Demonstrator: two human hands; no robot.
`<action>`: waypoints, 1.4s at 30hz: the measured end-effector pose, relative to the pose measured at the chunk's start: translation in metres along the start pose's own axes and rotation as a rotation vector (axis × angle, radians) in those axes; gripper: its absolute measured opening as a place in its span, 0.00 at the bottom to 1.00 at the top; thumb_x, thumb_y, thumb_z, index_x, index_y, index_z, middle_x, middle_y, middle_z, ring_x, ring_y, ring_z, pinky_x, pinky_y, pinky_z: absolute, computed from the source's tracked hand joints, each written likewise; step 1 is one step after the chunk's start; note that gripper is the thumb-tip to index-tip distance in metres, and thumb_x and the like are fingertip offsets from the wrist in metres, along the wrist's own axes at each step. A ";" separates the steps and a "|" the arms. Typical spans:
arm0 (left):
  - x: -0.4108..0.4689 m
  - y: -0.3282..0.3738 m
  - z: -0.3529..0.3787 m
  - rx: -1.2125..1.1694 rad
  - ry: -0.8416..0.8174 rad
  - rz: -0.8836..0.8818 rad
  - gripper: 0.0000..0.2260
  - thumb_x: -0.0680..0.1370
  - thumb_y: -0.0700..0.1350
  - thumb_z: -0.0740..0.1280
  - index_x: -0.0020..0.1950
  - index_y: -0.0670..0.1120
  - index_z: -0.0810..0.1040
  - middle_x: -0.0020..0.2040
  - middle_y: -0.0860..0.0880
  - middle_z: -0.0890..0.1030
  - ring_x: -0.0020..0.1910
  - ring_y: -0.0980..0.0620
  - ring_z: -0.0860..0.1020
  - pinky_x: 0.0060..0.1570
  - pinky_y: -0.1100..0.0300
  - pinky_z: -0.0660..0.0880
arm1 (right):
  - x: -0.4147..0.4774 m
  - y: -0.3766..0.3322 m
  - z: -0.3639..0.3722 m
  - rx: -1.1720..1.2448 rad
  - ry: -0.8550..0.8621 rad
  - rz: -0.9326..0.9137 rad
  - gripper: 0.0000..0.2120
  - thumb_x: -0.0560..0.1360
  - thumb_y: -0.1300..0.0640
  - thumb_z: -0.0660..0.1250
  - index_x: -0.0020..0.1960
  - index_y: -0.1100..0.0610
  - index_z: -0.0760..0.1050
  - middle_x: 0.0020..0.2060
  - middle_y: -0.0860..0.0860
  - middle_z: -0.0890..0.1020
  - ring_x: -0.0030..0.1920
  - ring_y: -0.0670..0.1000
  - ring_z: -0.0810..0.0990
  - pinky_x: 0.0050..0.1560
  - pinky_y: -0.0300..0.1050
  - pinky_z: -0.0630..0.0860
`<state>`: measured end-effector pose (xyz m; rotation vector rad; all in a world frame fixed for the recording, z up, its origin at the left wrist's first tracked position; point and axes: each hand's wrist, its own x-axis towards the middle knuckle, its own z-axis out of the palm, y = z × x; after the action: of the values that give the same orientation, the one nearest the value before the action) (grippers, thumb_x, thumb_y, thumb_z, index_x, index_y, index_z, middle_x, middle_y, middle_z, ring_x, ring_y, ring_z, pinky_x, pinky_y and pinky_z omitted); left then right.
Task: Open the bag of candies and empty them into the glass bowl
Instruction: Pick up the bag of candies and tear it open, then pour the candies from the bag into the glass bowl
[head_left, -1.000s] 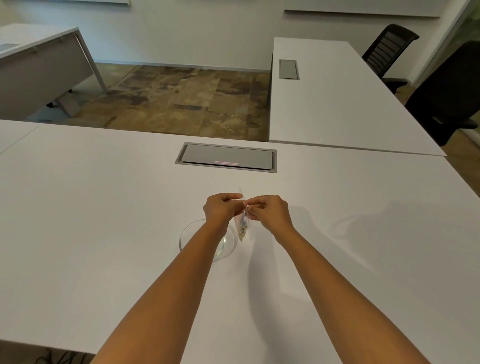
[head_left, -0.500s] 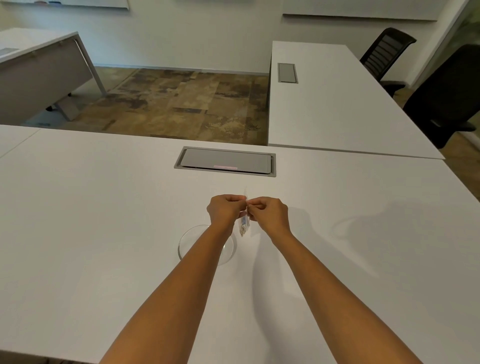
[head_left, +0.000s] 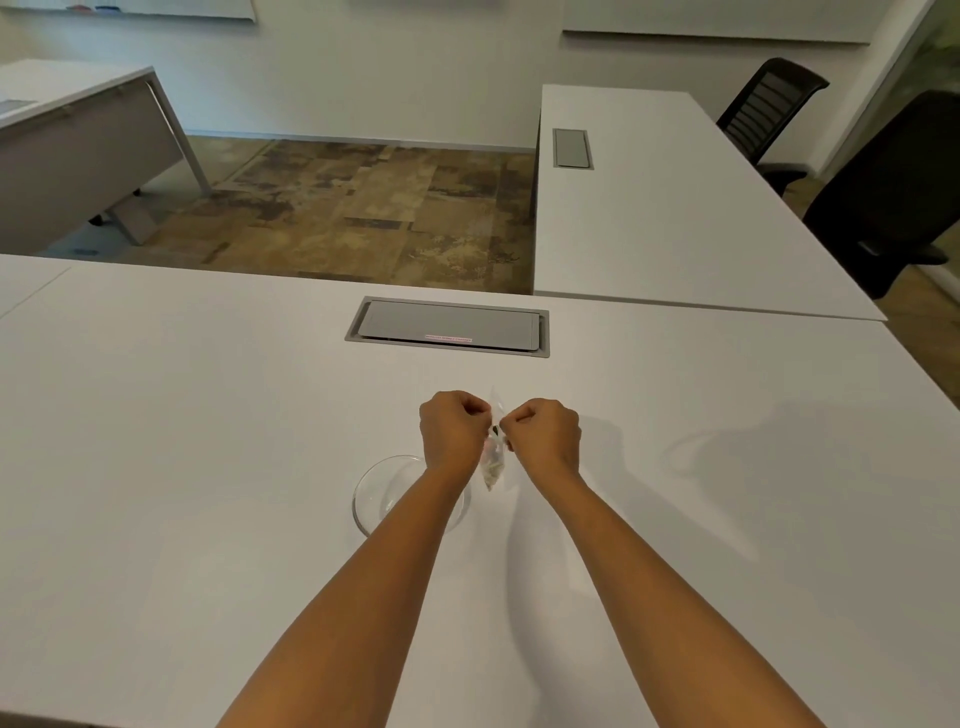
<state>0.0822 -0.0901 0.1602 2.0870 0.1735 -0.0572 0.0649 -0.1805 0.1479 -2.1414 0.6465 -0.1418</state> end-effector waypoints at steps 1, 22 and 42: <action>-0.001 -0.001 -0.001 0.032 0.012 0.015 0.07 0.73 0.33 0.67 0.47 0.37 0.84 0.46 0.39 0.85 0.43 0.43 0.83 0.49 0.55 0.80 | 0.001 0.002 -0.003 -0.027 0.021 0.001 0.04 0.71 0.62 0.69 0.41 0.62 0.82 0.40 0.58 0.85 0.38 0.54 0.82 0.36 0.39 0.72; -0.001 0.003 -0.018 0.094 0.093 0.105 0.10 0.76 0.35 0.65 0.54 0.39 0.82 0.54 0.41 0.84 0.50 0.46 0.82 0.54 0.58 0.76 | 0.002 0.007 0.001 -0.096 -0.012 -0.190 0.07 0.73 0.63 0.67 0.50 0.57 0.81 0.52 0.55 0.83 0.45 0.50 0.82 0.44 0.37 0.77; 0.009 -0.009 -0.075 -0.209 0.056 0.066 0.09 0.73 0.39 0.71 0.52 0.39 0.82 0.49 0.40 0.84 0.46 0.46 0.83 0.53 0.51 0.81 | -0.001 0.032 0.031 1.030 -0.520 0.366 0.13 0.76 0.43 0.60 0.56 0.47 0.77 0.58 0.53 0.78 0.56 0.54 0.79 0.52 0.51 0.80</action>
<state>0.0871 -0.0199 0.1894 1.8853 0.1379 0.0570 0.0616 -0.1734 0.1040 -0.9830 0.4802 0.2370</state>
